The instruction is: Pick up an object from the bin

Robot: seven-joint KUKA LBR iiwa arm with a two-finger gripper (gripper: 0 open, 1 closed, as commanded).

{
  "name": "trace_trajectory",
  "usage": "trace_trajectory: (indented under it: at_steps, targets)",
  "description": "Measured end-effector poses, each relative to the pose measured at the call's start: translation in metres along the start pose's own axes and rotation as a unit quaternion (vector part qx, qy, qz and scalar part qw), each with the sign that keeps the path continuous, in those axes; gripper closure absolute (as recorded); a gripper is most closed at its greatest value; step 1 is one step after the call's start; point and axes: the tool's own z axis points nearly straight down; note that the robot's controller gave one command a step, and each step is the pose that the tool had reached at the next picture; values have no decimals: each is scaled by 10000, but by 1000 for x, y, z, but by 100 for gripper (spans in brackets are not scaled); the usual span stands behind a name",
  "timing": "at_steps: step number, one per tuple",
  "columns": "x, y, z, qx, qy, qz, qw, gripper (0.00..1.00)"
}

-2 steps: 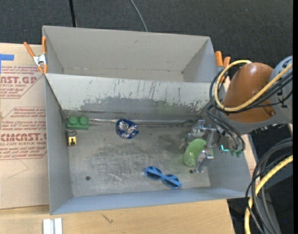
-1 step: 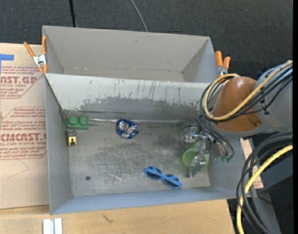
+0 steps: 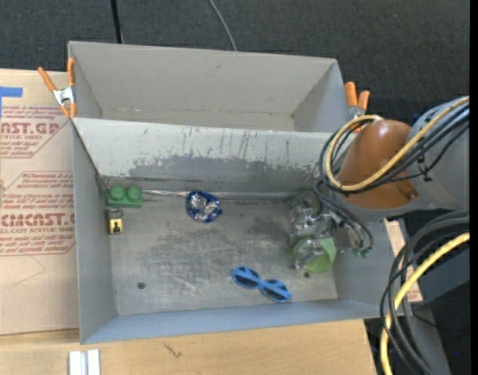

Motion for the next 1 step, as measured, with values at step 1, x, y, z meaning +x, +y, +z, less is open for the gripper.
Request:
trace_trajectory:
  at_steps: [1]
  targets:
    - [10, -15, -159, 51, 7, -245, 9997, 100]
